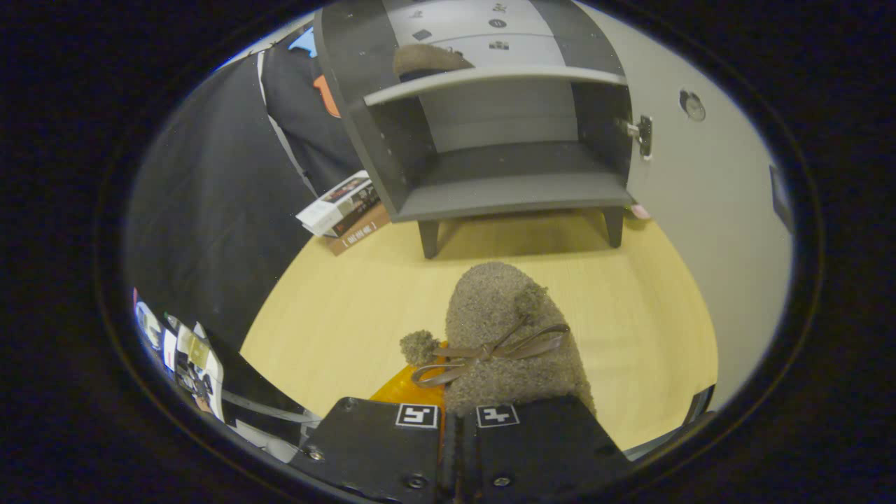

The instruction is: Open the shoe cabinet door, grab the shoes and put them into the shoe cabinet, then close the shoe cabinet door.

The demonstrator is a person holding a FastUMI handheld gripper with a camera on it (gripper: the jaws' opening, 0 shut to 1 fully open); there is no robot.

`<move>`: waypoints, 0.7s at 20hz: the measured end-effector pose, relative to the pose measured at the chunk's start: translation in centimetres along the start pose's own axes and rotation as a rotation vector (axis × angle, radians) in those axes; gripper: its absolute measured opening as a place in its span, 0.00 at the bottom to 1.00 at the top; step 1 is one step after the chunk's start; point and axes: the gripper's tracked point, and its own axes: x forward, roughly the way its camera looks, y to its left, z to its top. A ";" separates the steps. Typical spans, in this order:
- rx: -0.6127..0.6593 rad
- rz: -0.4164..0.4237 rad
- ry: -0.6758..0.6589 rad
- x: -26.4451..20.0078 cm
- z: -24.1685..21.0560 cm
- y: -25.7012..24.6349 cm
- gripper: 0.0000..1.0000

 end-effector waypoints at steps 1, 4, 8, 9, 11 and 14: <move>-0.006 0.016 -0.022 -1.4 1.2 0.6 0.07; -0.046 0.025 -0.118 -5.0 5.5 1.7 0.07; -0.091 -0.027 -0.288 -8.7 13.2 2.0 0.07; -0.094 -0.032 -0.322 -9.3 14.9 2.1 0.07; -0.094 -0.039 -0.377 -10.4 18.5 2.1 0.07; -0.115 -0.063 -0.453 -11.1 23.2 2.0 0.07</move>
